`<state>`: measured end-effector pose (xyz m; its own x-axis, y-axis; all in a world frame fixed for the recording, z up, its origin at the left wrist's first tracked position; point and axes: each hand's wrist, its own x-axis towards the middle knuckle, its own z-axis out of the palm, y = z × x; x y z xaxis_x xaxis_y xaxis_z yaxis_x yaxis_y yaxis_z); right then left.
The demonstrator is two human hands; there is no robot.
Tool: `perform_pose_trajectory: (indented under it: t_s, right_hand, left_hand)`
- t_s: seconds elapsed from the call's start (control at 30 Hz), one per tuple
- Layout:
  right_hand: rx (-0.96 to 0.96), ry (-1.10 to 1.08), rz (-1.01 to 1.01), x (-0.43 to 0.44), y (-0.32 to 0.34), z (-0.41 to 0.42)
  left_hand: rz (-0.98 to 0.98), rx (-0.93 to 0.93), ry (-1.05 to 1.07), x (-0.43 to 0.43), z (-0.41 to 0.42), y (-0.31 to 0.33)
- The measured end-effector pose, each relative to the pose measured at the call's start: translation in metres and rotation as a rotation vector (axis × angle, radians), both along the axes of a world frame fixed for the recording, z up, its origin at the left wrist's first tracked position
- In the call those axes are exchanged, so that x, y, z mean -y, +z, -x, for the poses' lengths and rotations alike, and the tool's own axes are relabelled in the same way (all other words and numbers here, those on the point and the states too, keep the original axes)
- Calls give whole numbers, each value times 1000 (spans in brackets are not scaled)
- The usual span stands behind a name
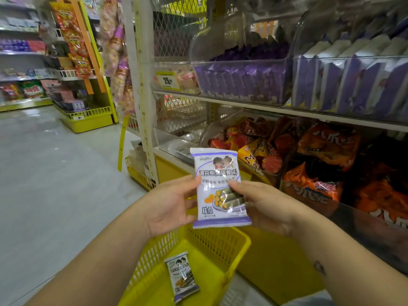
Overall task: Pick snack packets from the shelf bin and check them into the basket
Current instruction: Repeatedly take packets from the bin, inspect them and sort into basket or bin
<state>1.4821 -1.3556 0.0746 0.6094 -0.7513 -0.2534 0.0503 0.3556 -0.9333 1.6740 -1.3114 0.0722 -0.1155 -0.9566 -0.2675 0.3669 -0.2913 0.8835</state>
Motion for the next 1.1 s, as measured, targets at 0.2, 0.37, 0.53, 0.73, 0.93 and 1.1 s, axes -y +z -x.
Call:
perform_pose_trajectory:
  t_s: [0.2, 0.37, 0.53, 0.73, 0.93, 1.1]
  right_hand:
    - [65, -8, -68, 3, -3, 0]
    - [-123, -204, 461, -5, -12, -13]
    - [-157, -16, 788, -22, -22, -24]
    - [-152, -244, 649, -6, -14, -17]
    - [32, -178, 438, -6, -9, -14]
    - [-175, -252, 793, -13, -11, -15]
  left_hand:
    - [-7, -59, -72, -2, 1, -7]
    - [227, 422, 222, -2, 17, -12]
    - [281, 197, 126, -5, 29, -16]
    - [272, -83, 98, -4, 11, -17]
    - [300, 136, 159, -4, 14, -19]
    - [408, 675, 355, -2, 20, -20]
